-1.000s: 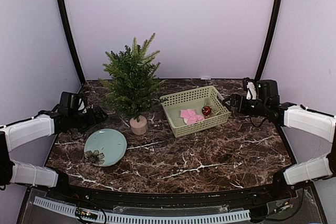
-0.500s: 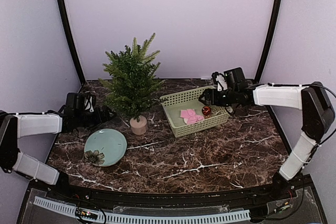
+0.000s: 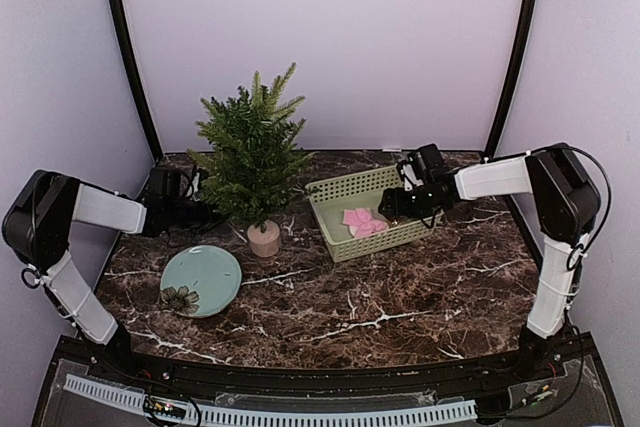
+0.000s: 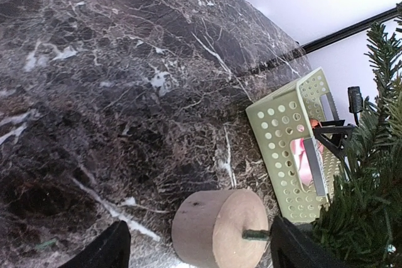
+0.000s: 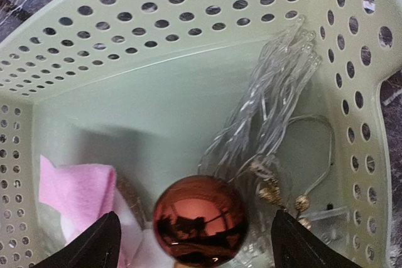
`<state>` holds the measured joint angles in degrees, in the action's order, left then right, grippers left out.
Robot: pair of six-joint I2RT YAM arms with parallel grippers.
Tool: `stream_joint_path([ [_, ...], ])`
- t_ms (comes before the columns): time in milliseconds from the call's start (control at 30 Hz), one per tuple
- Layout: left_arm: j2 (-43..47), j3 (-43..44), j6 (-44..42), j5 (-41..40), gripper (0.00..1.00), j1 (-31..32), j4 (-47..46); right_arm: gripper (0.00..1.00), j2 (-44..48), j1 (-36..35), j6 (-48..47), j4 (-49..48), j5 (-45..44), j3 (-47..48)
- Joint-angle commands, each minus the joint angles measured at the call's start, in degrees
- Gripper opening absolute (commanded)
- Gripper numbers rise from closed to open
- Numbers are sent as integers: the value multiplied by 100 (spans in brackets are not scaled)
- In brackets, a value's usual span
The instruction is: Decorate the small christmas tree
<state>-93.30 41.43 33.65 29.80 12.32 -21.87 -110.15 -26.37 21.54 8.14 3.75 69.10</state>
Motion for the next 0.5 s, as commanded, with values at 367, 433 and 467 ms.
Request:
stream_joint_path([
  [367, -1006, 723, -295, 296, 60, 657, -173, 85, 669, 989, -429, 86, -278, -791],
  [433, -1050, 681, -336, 288, 57, 763, -159, 85, 846, 1119, -542, 70, -283, -977],
  [467, -1059, 642, -373, 284, 56, 840, -144, 86, 985, 1162, -569, 61, -280, -1082],
])
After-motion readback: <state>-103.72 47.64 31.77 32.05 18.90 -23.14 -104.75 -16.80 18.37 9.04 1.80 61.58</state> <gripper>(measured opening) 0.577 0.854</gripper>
